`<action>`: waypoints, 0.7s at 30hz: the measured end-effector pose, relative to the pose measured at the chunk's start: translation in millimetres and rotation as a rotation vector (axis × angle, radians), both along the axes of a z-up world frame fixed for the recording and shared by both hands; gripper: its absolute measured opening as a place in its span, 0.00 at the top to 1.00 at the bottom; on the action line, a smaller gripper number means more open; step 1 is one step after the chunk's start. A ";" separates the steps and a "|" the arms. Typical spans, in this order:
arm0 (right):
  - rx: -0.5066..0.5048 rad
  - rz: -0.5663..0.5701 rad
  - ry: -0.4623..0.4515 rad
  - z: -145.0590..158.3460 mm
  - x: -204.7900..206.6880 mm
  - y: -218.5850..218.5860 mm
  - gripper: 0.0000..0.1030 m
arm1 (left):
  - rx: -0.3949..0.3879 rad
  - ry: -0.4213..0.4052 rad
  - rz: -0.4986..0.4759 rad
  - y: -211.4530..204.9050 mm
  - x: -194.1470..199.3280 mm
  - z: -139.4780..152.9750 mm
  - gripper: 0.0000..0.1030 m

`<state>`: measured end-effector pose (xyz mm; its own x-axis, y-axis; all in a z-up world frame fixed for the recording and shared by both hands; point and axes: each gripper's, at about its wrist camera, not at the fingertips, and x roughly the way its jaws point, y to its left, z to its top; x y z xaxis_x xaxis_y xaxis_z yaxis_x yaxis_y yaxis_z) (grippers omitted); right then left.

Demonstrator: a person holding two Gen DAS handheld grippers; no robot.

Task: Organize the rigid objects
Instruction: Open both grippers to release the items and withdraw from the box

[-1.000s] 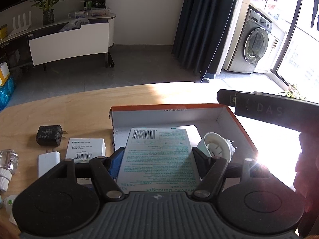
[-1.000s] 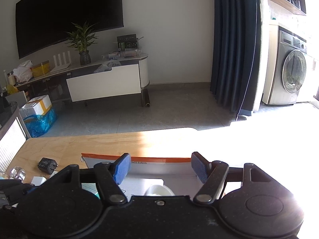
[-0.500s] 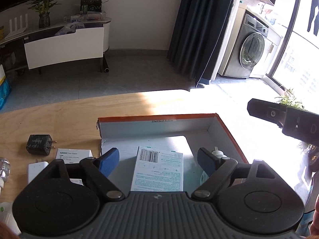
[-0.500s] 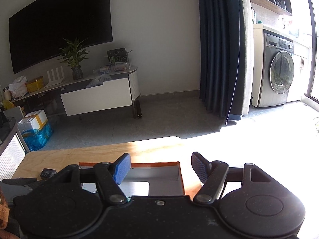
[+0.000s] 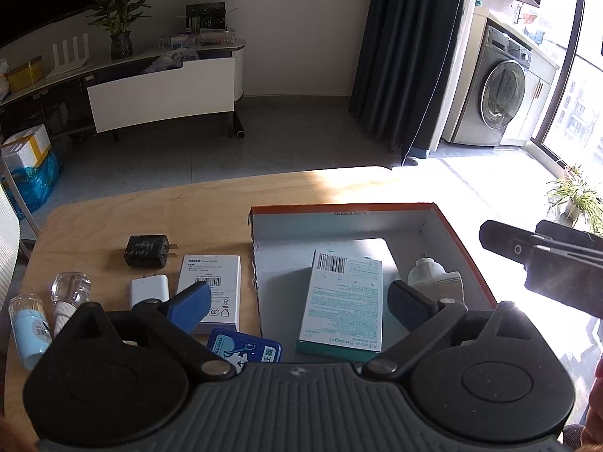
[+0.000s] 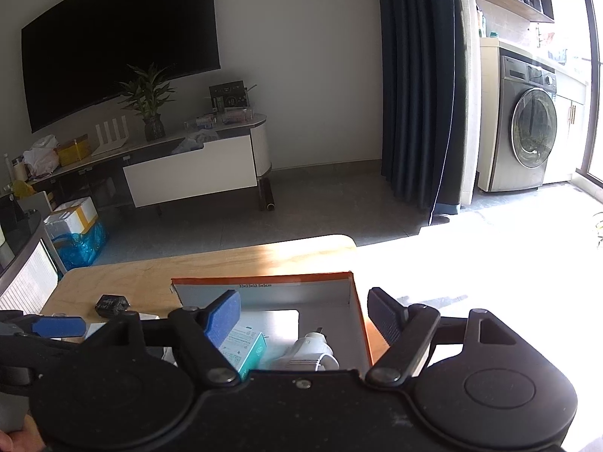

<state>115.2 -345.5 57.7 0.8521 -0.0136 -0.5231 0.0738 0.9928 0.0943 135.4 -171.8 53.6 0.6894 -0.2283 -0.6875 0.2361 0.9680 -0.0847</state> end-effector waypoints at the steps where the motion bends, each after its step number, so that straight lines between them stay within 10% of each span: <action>1: 0.000 -0.001 0.001 0.0 -1.2 0.5 0.14 | -0.003 -0.005 0.004 1.7 -2.1 0.9 0.00; 21: 0.001 0.098 0.044 -13.1 -20.8 49.4 0.14 | 0.000 -0.020 0.102 48.1 -30.9 0.0 0.00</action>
